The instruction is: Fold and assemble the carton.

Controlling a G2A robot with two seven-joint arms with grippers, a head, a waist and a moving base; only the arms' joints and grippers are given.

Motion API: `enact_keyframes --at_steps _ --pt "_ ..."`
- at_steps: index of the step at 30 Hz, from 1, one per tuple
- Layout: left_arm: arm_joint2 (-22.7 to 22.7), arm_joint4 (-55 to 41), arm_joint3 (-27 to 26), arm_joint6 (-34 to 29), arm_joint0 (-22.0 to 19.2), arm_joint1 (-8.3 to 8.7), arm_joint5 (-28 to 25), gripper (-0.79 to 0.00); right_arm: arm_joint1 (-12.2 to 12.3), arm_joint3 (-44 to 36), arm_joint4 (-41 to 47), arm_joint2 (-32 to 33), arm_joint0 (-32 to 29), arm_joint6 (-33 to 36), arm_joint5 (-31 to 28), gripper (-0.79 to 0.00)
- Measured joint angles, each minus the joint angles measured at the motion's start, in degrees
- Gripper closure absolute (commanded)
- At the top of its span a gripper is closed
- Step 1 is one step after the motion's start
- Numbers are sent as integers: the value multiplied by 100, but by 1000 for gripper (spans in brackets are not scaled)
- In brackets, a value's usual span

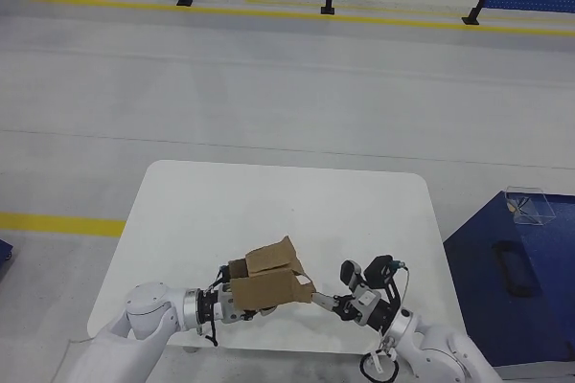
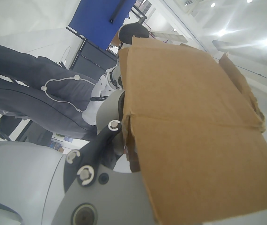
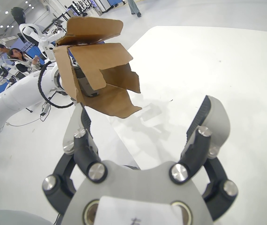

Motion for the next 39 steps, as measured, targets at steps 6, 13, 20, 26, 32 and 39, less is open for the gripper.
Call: enact_keyframes --at_steps 6,13,20,26,32,39 --pt "20 161 -34 4 22 3 -309 0 28 -33 158 317 -102 -79 -37 -785" --pt "113 368 -113 -152 66 12 -453 0 50 -318 267 603 -225 -184 -105 -785" --pt "239 565 -227 -234 95 13 -543 0 3 -139 -112 104 139 -81 21 -785" --pt "308 715 -280 -314 113 23 -594 0 -42 162 -253 -282 462 44 80 -785" --pt "344 752 -304 -374 109 25 -665 0 -72 421 -278 -521 641 116 61 -785" --pt "326 724 -316 -399 81 29 -723 0 -66 529 -105 -425 637 76 -14 -785"
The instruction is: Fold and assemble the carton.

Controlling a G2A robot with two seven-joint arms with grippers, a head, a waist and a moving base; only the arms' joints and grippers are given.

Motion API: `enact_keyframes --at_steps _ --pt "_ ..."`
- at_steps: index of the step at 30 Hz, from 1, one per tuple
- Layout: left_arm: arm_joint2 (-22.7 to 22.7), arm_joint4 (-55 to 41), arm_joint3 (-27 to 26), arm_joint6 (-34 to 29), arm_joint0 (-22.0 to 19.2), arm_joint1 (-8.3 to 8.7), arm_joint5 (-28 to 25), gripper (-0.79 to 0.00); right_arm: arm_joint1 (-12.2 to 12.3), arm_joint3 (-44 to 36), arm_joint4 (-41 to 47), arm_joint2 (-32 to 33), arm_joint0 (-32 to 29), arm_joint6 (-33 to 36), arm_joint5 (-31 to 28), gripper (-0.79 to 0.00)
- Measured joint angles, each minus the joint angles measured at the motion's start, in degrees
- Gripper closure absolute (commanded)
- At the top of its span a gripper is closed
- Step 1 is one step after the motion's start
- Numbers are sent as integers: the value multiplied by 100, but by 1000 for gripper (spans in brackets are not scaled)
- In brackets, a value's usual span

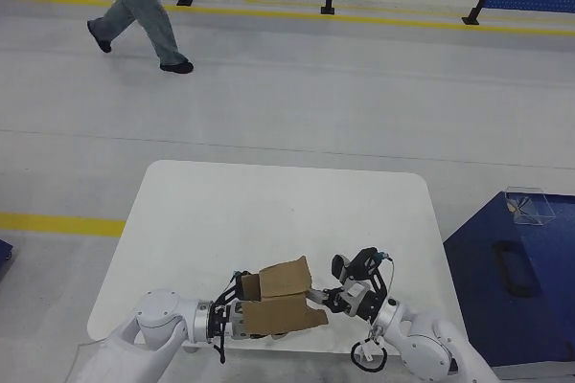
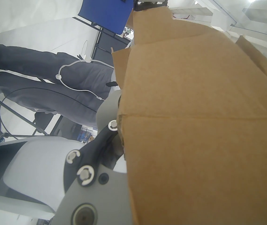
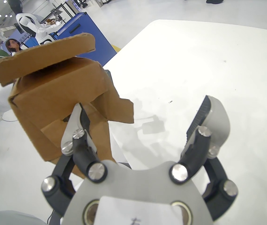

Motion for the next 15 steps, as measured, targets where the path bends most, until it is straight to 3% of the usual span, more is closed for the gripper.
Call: enact_keyframes --at_steps 7,15 --pt "-166 -235 -16 34 44 18 -70 0 36 -48 40 196 -189 72 -65 -785" --pt "-166 -458 30 289 43 3 250 0 45 -177 88 176 -324 53 -195 -785"
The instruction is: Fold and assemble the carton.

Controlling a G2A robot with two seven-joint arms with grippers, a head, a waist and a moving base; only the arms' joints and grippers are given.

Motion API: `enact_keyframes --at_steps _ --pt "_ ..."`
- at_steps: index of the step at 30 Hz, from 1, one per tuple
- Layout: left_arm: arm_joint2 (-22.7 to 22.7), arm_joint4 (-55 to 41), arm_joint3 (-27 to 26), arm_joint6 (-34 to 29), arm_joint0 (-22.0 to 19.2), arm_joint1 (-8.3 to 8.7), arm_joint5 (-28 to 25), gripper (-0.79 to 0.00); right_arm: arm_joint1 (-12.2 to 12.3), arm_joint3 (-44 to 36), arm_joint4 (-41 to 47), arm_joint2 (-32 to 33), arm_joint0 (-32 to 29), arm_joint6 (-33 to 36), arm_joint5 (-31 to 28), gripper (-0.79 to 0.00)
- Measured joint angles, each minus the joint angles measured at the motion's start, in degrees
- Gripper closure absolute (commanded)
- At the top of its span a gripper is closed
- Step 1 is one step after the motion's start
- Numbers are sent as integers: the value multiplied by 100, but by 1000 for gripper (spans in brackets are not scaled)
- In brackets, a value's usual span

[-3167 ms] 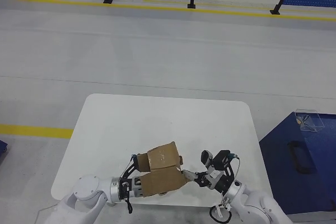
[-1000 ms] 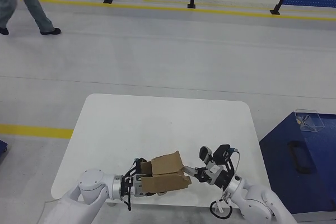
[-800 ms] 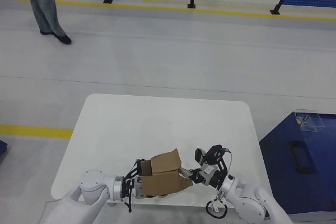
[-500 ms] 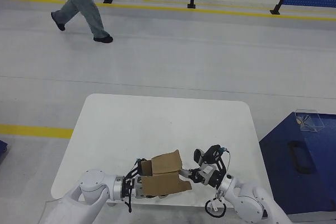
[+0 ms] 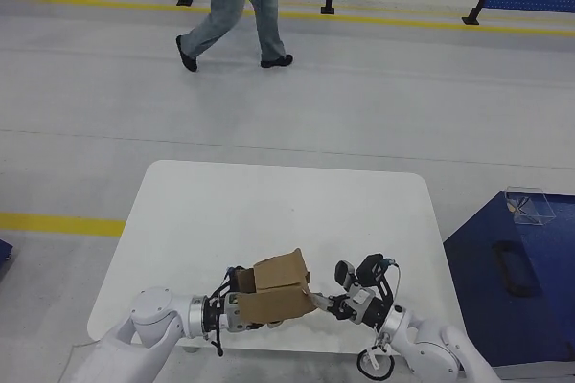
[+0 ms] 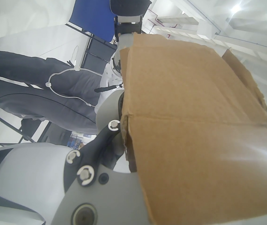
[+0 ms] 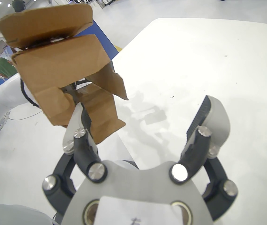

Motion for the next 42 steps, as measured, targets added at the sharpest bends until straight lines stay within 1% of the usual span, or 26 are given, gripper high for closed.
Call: enact_keyframes --at_steps 8,17,21,30,35,42 --pt "-90 -365 145 136 -19 -11 214 0 33 -238 -7 150 -260 -52 -116 -785" --pt "-59 -465 211 194 -64 -15 549 0 56 -414 -13 293 -452 -181 -182 -785" --pt "30 -318 157 41 -72 -3 678 0 58 -425 -34 308 -437 -171 -131 -785" --pt "134 -232 122 -222 -91 16 838 0 35 -317 -98 87 -216 -55 -33 -785" --pt "213 -123 148 -256 -116 25 939 0 35 -447 -22 206 -264 -361 -93 -785" --pt "303 -114 202 -293 -159 18 931 0 43 -510 60 424 -398 -674 -124 -785"
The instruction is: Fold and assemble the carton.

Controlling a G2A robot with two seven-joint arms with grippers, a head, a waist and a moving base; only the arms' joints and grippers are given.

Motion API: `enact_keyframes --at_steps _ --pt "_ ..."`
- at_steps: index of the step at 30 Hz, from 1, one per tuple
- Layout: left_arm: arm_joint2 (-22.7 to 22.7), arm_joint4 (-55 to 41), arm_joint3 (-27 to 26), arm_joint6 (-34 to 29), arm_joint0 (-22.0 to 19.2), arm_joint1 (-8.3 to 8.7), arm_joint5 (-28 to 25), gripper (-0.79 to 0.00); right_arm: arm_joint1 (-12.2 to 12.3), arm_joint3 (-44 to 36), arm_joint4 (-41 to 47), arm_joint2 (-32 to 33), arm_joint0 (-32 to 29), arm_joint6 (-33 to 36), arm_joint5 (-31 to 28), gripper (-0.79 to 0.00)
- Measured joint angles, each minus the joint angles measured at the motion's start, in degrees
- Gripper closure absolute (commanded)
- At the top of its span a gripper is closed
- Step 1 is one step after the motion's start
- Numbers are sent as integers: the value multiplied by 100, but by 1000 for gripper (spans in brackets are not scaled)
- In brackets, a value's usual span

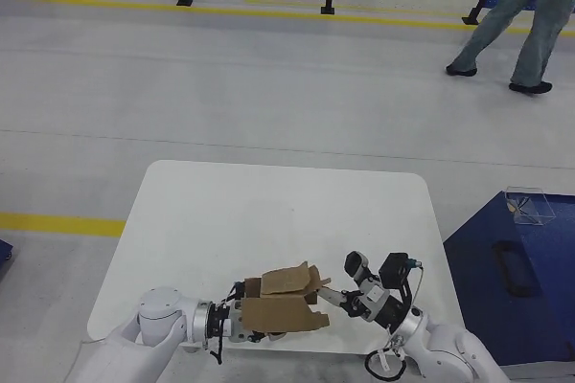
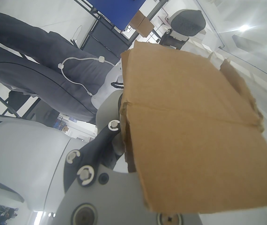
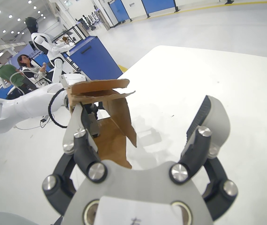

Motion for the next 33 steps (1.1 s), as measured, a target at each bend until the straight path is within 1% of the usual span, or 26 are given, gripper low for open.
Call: enact_keyframes --at_steps 5,10,17,23,28,33 --pt "-46 -198 12 -85 -12 3 9 0 2 175 -45 -70 82 247 19 -785" --pt "-165 -403 40 -43 -12 17 73 0 -1 266 -168 -199 134 382 -15 -785" --pt "-199 -587 151 157 -61 12 261 0 -5 74 -134 -323 60 396 -119 -785" --pt "-106 -570 194 298 -109 -9 277 0 -7 -109 -229 -391 23 380 -92 -785" --pt "-75 -553 172 299 -130 -17 160 0 -18 -15 -282 -443 106 343 -14 -785" --pt "-134 -476 120 241 -80 -1 -134 0 4 -28 -193 -252 -7 262 -85 -785"
